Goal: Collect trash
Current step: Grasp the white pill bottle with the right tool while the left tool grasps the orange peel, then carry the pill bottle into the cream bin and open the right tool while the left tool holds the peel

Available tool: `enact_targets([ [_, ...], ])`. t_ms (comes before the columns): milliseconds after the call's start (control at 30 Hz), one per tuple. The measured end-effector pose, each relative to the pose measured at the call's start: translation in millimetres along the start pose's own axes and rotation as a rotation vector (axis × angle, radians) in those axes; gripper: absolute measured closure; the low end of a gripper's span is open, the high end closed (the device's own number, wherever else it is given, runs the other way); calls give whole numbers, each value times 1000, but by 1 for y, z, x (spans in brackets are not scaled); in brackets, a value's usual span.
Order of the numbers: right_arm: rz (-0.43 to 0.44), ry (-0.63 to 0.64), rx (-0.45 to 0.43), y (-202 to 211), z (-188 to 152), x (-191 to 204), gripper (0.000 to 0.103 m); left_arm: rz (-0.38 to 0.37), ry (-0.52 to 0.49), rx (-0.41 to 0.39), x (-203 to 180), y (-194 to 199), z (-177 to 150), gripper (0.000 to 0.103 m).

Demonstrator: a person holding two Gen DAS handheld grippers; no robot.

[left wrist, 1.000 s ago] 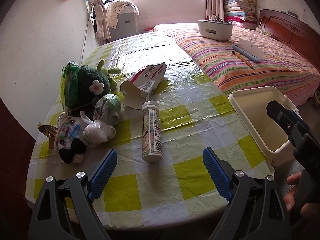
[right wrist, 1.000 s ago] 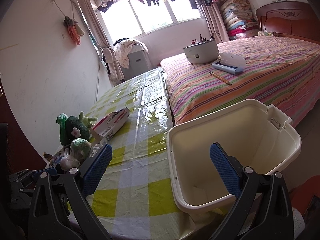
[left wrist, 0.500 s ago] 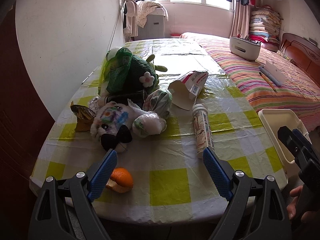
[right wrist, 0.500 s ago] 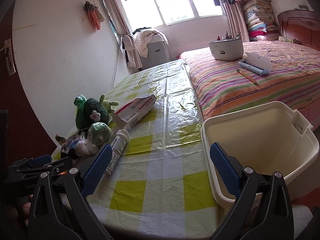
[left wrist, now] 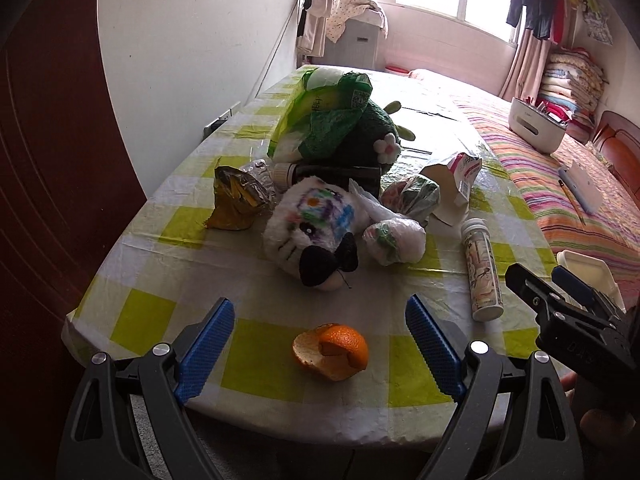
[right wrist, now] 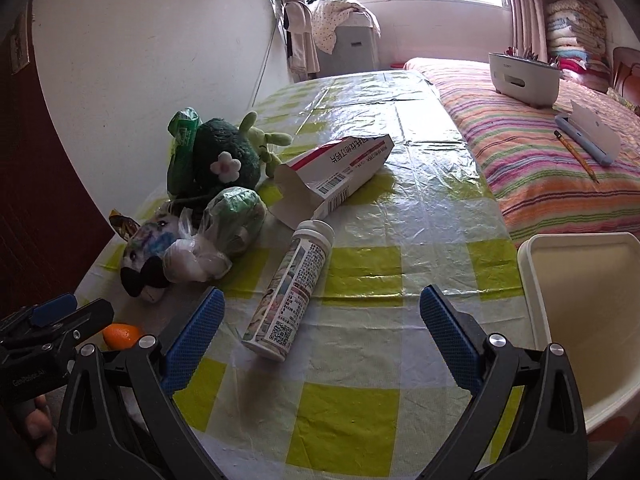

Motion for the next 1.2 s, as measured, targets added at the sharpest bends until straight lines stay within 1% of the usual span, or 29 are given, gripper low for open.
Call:
enact_targets([
  [167, 5, 45, 80, -30, 13, 9, 7, 1, 4, 24, 6, -5, -4, 18],
  [233, 4, 61, 112, -42, 16, 11, 13, 3, 0, 29, 6, -6, -6, 18],
  [267, 11, 69, 129, -48, 18, 13, 21, 1, -1, 33, 6, -7, -7, 18],
  [300, 14, 77, 146, -53, 18, 14, 33, 0, -3, 41, 6, -9, -7, 18],
  [367, 18, 97, 183, -62, 18, 16, 45, 1, -8, 53, 4, -12, -9, 18],
  [400, 4, 116, 173, -62, 18, 18, 51, 1, -10, 60, 3, -14, -9, 18],
  [433, 0, 131, 176, -64, 18, 20, 54, 1, -12, 66, 2, -16, -10, 18],
  [467, -1, 138, 172, -64, 18, 20, 66, 1, -15, 72, 1, -17, -10, 18],
  [500, 7, 136, 170, -63, 18, 20, 74, 0, -19, 78, 0, -19, -11, 18],
  [567, 22, 127, 167, -62, 18, 17, 74, 6, -24, 84, -3, -22, -12, 18],
  [733, 24, 109, 122, -49, 15, 8, 74, 16, -38, 98, -11, -28, -17, 18],
  [767, 25, 102, 113, -46, 15, 6, 74, 17, -37, 110, -11, -30, -19, 21],
  [800, 26, 99, 102, -42, 15, 4, 74, 15, -32, 124, -12, -33, -21, 32],
  [867, 26, 96, 81, -35, 16, 2, 74, 23, -27, 158, -11, -39, -24, 47],
  [900, 26, 93, 72, -31, 16, 1, 74, 33, -38, 138, -12, -37, -25, 59],
  [967, 33, 87, 57, -25, 16, -2, 74, 41, -50, 139, -13, -37, -26, 62],
  [1067, 29, 83, 31, -17, 18, -6, 74, 32, -38, 124, -12, -34, -24, 71],
  [1200, 17, 73, -12, -6, 19, -14, 74, 11, -45, 123, -17, -32, -25, 75],
])
Point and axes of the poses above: each gripper's, at about its wrist camera, not at the fingertips, and y roughly against the way its jaws point, x to its left, z to its top, the point moved 1 cm from there along -y, roughly the way its jaws point, and after that the axes turned 10 degrees about y, right-handed, at the moved point
